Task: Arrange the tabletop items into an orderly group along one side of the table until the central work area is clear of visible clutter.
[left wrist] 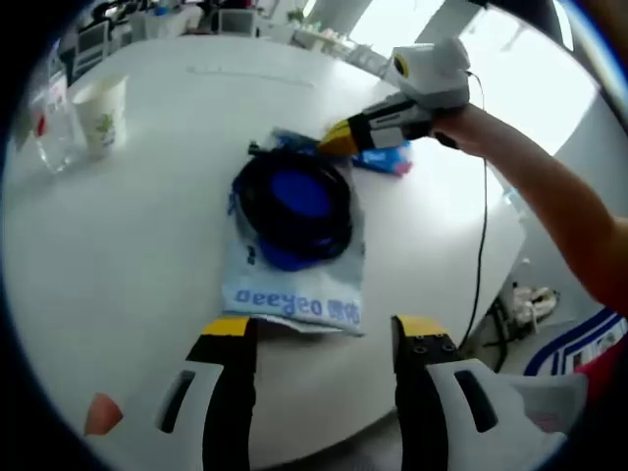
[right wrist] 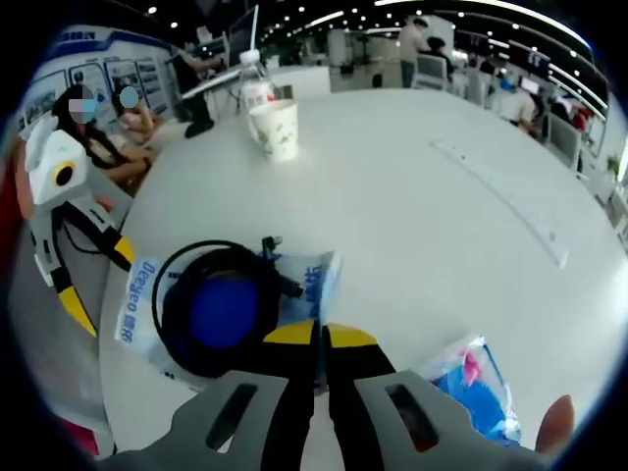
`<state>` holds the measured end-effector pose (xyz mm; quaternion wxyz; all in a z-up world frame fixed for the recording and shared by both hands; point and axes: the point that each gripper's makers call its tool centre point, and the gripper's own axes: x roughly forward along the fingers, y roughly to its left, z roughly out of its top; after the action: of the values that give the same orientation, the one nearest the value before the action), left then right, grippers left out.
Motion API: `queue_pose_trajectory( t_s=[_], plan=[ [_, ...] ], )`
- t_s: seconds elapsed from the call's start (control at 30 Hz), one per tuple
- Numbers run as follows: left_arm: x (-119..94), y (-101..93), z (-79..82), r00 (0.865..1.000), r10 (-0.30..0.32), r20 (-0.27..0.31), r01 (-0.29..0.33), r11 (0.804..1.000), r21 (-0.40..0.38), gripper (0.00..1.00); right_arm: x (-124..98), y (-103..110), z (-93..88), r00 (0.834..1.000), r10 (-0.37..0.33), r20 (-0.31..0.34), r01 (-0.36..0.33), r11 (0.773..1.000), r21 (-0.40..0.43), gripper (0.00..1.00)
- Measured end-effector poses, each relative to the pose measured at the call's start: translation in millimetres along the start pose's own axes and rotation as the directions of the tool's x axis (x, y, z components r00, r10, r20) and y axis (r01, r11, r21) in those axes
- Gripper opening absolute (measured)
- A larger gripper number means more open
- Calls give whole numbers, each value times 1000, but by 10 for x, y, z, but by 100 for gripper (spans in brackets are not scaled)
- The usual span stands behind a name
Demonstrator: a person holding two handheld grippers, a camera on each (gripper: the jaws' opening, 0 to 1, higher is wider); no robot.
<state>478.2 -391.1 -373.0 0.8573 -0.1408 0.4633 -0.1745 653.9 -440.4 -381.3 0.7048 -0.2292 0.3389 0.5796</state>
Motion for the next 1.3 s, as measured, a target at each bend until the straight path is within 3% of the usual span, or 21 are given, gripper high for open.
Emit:
queue_pose_trajectory(
  t_s=[0.27, 0.8, 1.3],
  plan=[
    [-17, 207, 101, 997, 55, 49, -52, 997, -64, 49, -39, 39, -68, 1000, 3, -20, -2, 999, 41, 3],
    [10, 492, 144, 988, 149, 38, -147, 988, -51, 8, -74, 114, -101, 999, 6, -42, -4, 999, 46, 2],
    [-35, 575, 254, 988, 149, 45, -148, 989, -26, 0, -148, 159, -152, 998, -12, -56, 16, 997, 72, 2]
  ],
)
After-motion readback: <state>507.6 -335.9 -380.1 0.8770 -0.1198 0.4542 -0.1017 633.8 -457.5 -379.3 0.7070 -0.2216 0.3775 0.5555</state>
